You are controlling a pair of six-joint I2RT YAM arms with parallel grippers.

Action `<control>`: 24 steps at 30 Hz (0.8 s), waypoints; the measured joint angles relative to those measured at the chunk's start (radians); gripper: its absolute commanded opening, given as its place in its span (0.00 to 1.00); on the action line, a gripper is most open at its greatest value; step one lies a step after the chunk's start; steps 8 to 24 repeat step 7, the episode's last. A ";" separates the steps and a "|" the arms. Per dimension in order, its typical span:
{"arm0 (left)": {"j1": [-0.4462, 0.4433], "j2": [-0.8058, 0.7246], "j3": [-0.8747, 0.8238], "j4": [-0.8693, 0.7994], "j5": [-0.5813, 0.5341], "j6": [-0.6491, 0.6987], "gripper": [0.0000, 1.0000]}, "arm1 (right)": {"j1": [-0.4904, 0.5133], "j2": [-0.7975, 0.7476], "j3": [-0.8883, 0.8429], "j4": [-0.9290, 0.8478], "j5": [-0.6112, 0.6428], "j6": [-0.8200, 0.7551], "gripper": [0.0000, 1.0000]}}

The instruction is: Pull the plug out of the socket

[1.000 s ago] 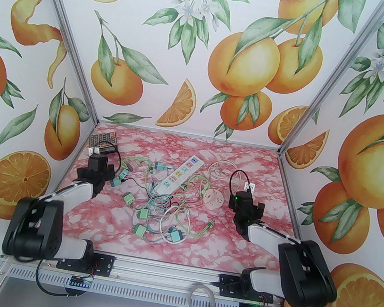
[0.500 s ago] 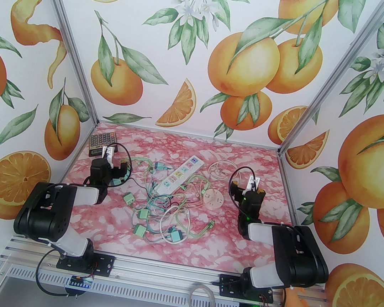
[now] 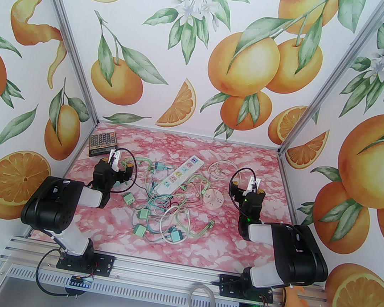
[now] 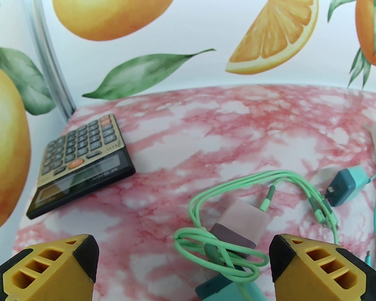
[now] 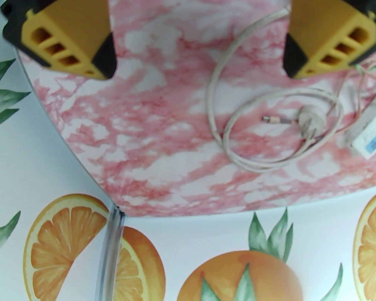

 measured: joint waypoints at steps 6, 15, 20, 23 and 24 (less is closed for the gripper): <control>0.000 0.000 0.000 0.004 0.000 0.002 1.00 | 0.000 0.000 0.000 0.002 0.000 0.000 1.00; 0.000 0.000 0.000 0.004 0.000 0.001 1.00 | 0.000 0.000 0.000 0.002 0.000 0.000 1.00; 0.000 0.000 0.000 0.004 0.000 0.001 1.00 | 0.000 0.000 0.000 0.002 0.000 0.000 1.00; 0.000 0.000 0.000 0.004 0.000 0.001 1.00 | 0.000 0.000 0.000 0.002 0.000 0.000 1.00; 0.000 0.000 0.000 0.004 0.000 0.001 1.00 | 0.000 0.000 0.000 0.002 0.000 0.000 1.00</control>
